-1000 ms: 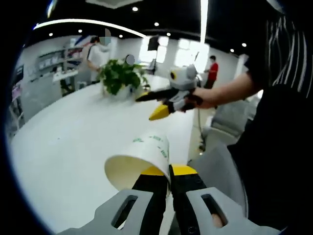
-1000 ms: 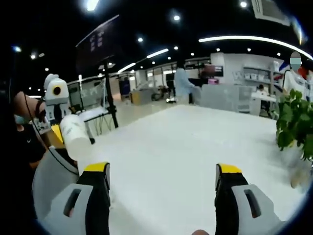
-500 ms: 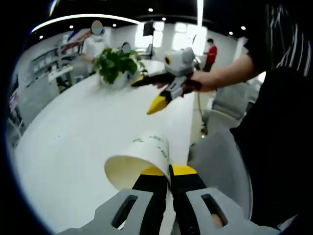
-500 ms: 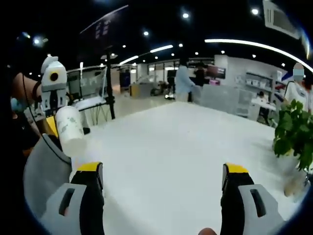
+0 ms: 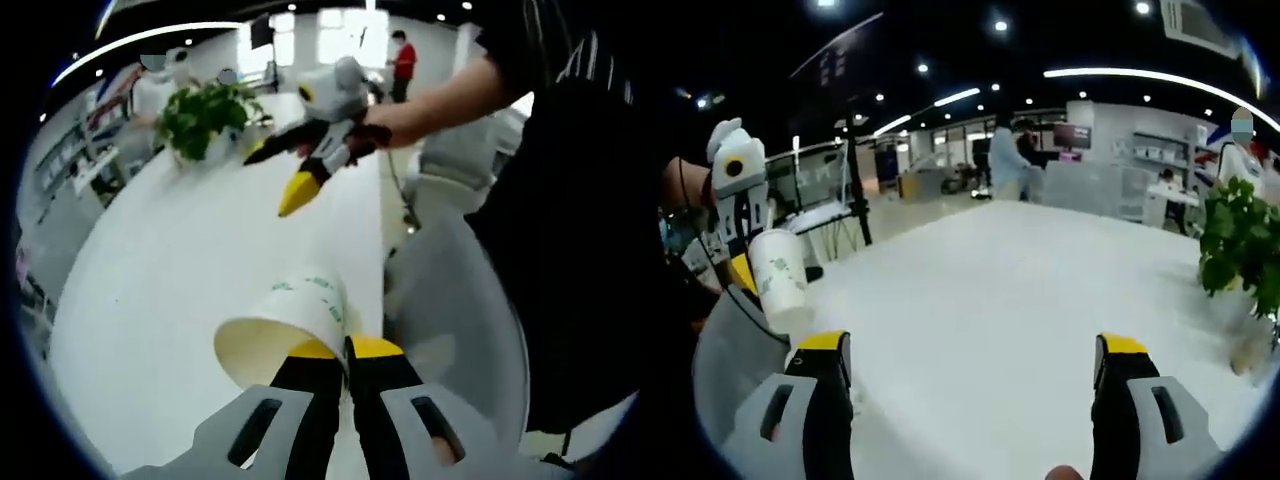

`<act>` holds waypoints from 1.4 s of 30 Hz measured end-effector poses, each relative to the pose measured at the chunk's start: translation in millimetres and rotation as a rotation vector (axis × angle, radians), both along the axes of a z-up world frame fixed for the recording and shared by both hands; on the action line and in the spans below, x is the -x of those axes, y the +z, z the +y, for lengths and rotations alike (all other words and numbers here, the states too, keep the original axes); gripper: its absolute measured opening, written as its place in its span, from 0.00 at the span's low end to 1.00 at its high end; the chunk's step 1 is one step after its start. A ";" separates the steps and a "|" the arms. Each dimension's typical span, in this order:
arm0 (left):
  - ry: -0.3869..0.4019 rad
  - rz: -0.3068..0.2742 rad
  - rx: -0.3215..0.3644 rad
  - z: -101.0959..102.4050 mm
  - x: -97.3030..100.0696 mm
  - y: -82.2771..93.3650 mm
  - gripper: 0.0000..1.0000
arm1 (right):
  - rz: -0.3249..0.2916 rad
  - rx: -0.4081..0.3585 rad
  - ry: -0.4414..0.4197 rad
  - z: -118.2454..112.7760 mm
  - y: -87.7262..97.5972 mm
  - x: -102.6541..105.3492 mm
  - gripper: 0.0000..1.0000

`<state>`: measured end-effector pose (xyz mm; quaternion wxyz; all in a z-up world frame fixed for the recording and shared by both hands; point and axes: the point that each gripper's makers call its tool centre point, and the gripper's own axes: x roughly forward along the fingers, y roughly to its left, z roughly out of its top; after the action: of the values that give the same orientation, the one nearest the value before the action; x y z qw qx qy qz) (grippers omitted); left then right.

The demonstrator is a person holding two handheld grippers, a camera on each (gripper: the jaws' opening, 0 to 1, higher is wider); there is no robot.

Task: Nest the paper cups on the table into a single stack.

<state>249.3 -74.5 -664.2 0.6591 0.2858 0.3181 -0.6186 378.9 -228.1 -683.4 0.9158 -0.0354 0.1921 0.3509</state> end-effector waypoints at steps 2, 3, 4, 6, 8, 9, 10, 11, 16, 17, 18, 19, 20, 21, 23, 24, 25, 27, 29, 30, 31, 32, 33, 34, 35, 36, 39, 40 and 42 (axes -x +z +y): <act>-0.020 -0.013 -0.012 -3.3 -1.2 0.5 0.00 | 0.005 -0.006 -0.002 -0.2 -1.0 1.0 1.00; -0.021 -0.011 -0.011 -4.2 -1.4 0.7 0.00 | 0.005 -0.008 -0.002 -0.2 -1.0 1.1 1.00; -0.027 -0.003 -0.018 -6.9 -2.6 0.9 0.00 | 0.004 -0.015 -0.006 -0.8 -0.9 1.2 1.00; -0.049 -0.010 -0.061 -4.2 -3.5 -2.7 0.00 | 0.003 -0.020 -0.009 -1.4 -1.1 1.0 1.00; -0.083 -0.021 -0.129 1.7 -3.9 -9.7 0.00 | 0.003 -0.032 -0.015 -1.9 0.0 0.8 1.00; -0.101 -0.020 -0.157 3.4 -2.2 -12.6 0.00 | -0.001 -0.036 -0.017 -2.2 0.6 0.6 1.00; -0.110 -0.023 -0.165 3.0 -2.0 -13.9 0.00 | -0.003 -0.039 -0.018 -2.6 1.0 0.4 1.00; -0.113 -0.017 -0.175 2.1 -1.1 -15.8 0.00 | -0.003 -0.043 -0.021 -3.4 0.7 0.1 1.00; -0.130 0.007 -0.244 0.9 2.0 -27.0 0.00 | 0.011 -0.085 -0.046 -8.0 -1.3 0.6 1.00; -0.130 0.012 -0.249 -0.6 3.1 -29.5 0.00 | 0.011 -0.098 -0.050 -8.6 -0.6 1.5 1.00; -0.132 0.017 -0.257 -1.3 4.2 -31.4 0.00 | 0.011 -0.098 -0.050 -8.7 -0.5 1.9 1.00; -0.136 0.018 -0.262 -2.4 5.3 -33.1 0.00 | 0.009 -0.096 -0.049 -8.6 -0.7 2.8 1.00; -0.142 0.013 -0.268 -4.5 5.7 -35.3 0.00 | 0.007 -0.092 -0.047 -9.0 -1.6 3.6 1.00; -0.144 0.013 -0.276 -5.2 6.3 -36.7 0.00 | 0.007 -0.091 -0.046 -9.5 -2.1 4.2 1.00; -0.157 0.013 -0.296 -7.0 8.5 -41.5 0.00 | 0.014 -0.097 -0.048 -11.0 -3.9 6.3 1.00; -0.162 0.011 -0.301 -8.8 8.9 -43.9 0.00 | 0.015 -0.098 -0.048 -11.3 -3.8 7.2 1.00; -0.167 0.013 -0.307 -9.2 9.7 -46.2 0.00 | 0.016 -0.099 -0.049 -11.9 -4.0 7.7 1.00; -0.177 0.012 -0.323 -10.8 11.2 -50.8 0.00 | 0.018 -0.101 -0.050 -13.7 -5.8 8.3 1.00; -0.189 0.007 -0.340 -11.5 12.3 -56.0 0.00 | 0.018 -0.100 -0.050 -13.9 -5.7 11.2 1.00; -0.191 0.006 -0.346 -11.9 12.2 -57.8 0.00 | 0.019 -0.101 -0.050 -14.3 -6.3 12.0 1.00; -0.194 0.002 -0.355 -11.3 11.6 -59.6 0.00 | 0.021 -0.102 -0.051 -14.8 -6.7 12.7 1.00; -0.204 -0.009 -0.369 -10.5 10.3 -62.5 0.00 | 0.022 -0.101 -0.052 -15.6 -7.5 13.3 1.00; -0.209 -0.012 -0.379 -9.9 10.0 -64.0 0.00 | 0.022 -0.100 -0.053 -16.5 -7.9 13.8 1.00; -0.212 -0.011 -0.377 -11.1 9.8 -65.6 0.00 | 0.024 -0.105 -0.056 -17.9 -8.4 14.2 1.00; -0.210 -0.010 -0.378 -11.8 8.8 -66.7 0.00 | 0.025 -0.107 -0.060 -19.0 -8.6 14.4 1.00; -0.206 -0.006 -0.384 -12.1 8.4 -68.5 0.00 | 0.024 -0.109 -0.063 -20.2 -8.4 14.8 1.00; -0.206 -0.003 -0.397 -12.0 8.3 -71.8 0.00 | 0.027 -0.109 -0.069 -23.2 -10.4 15.7 0.99; -0.213 -0.009 -0.396 -12.1 8.2 -71.5 0.00 | 0.030 -0.112 -0.072 -24.6 -11.4 15.6 0.99; -0.221 -0.018 -0.395 -12.5 7.2 -72.0 0.00 | 0.032 -0.116 -0.075 -25.0 -10.8 16.0 0.99</act>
<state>242.1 -87.0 -736.2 0.5213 0.4481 0.3939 -0.6101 362.9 -253.1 -694.2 0.9257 0.0307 0.1872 0.3273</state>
